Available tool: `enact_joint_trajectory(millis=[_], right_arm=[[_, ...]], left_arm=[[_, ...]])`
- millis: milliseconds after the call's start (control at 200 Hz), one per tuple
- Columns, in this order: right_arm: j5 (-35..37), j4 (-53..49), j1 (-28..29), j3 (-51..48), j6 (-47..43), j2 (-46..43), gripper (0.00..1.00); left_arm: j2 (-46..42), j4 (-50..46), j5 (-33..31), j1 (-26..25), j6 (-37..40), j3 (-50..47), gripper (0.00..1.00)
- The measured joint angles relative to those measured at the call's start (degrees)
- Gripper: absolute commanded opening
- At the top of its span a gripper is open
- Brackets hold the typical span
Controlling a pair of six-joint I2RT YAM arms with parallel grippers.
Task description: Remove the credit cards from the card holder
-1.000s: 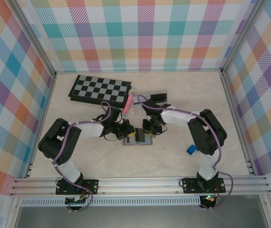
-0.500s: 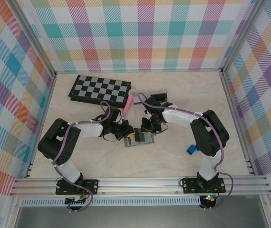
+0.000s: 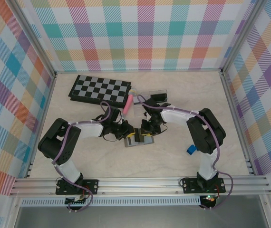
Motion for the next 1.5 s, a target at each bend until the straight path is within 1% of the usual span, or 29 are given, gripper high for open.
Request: enact_joint_trajectory(millis=[110,340,425,530,640,720,800,980,1055,1160,1225,1320,1420,1500], right_arm=[[-0.52,0.02,0.02,0.0,0.0,0.04,0.21],[-0.83,-0.09,0.0,0.26,0.02,0.39,0.21],[-0.96,-0.09,0.0,0.33,0.02,0.48,0.21],[-0.96,-0.2,0.0,0.37,0.02,0.5,0.21],[-0.52,-0.31,0.0,0.44,0.04,0.5,0.21],[-0.04,-0.39,0.07,0.44,0.04,0.5,0.21],[0.5,-0.5,0.07,0.55,0.02,0.48,0.22],[1.81,-2.08,0.07,1.25,0.0,0.28,0.25],[1.97,-2.71,-0.04,1.29,-0.2,-0.33,0.29],[1.18,-2.99,-0.79,1.29,-0.96,-2.6,0.36],[0.48,-2.89,-1.81,1.29,-1.25,-5.14,0.44],[-0.76,-2.03,-4.11,1.27,-1.33,-9.4,0.55],[-3.65,1.49,-6.99,0.13,-1.27,-14.01,0.66],[-7.43,4.39,-9.22,-1.49,-1.33,-16.46,0.7]], left_arm=[[0.76,1.66,1.05,-0.02,-0.83,-0.09,0.22],[1.88,5.9,2.95,-0.02,-3.08,-0.26,0.23],[1.95,6.4,3.17,-0.02,-3.28,-0.26,0.19],[2.08,6.25,3.19,0.0,-3.15,-0.26,0.11],[2.1,5.57,2.99,0.11,-1.88,-0.24,0.07],[1.46,3.56,2.62,0.33,-0.11,-0.02,0.05],[-0.37,-0.5,1.77,0.63,2.58,0.9,0.05],[-7.54,-16.74,-3.37,2.08,10.97,5.53,0.05],[-10.8,-22.34,-5.68,2.43,14.1,7.74,0.05],[-14.75,-27.23,-7.98,2.6,17.42,9.92,0.05],[-16.55,-29.14,-9.2,2.62,19.37,11.04,0.05],[-18.14,-30.64,-10.73,2.62,22.12,12.33,0.04],[-18.8,-30.84,-11.52,2.62,24.79,13.33,0.04],[-18.84,-30.05,-11.45,2.62,25.97,13.92,0.03]])
